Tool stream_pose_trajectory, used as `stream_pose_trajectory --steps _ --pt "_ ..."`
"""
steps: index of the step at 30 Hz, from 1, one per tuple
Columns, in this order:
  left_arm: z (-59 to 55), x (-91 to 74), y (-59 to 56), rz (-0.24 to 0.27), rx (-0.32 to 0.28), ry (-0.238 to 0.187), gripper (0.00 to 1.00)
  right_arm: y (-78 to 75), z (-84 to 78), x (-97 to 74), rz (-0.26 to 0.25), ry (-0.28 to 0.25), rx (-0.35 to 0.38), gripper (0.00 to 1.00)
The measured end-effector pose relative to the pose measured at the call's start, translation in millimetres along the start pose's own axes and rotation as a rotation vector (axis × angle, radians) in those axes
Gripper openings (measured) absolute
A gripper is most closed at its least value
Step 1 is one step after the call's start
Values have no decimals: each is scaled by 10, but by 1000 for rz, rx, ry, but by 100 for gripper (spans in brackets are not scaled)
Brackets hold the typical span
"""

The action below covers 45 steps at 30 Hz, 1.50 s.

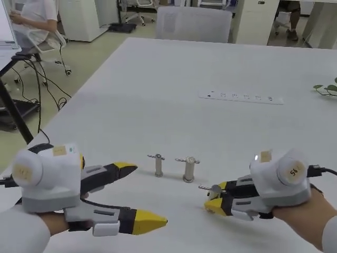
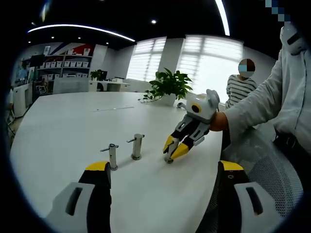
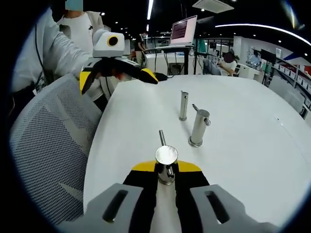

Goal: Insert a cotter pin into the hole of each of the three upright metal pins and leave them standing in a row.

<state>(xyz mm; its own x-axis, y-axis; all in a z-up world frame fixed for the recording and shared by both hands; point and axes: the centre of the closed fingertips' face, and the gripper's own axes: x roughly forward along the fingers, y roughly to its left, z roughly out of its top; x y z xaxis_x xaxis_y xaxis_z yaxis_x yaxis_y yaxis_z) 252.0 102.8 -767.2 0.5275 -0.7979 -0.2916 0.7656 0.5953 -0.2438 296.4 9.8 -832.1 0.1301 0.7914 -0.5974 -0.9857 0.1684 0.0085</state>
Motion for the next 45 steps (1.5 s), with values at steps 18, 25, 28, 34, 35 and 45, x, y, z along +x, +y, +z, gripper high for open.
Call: stream_pose_trajectory --steps 18,25,28,34,35,45 --pt "42 -4 102 15 -4 1 90 -558 12 -200 -45 8 -5 13" --pt "32 1 121 19 -5 9 90 -575 -29 -191 -22 11 -3 13" --pt "29 10 117 17 0 16 90 -561 -42 -175 -10 10 -7 13" --pt "35 27 119 13 5 23 90 -578 -99 -140 2 11 -5 13" --pt "37 30 121 14 5 24 90 -580 -107 -136 6 10 -2 13" --pt "35 17 130 16 6 34 89 -567 -131 -136 29 -4 -25 14"
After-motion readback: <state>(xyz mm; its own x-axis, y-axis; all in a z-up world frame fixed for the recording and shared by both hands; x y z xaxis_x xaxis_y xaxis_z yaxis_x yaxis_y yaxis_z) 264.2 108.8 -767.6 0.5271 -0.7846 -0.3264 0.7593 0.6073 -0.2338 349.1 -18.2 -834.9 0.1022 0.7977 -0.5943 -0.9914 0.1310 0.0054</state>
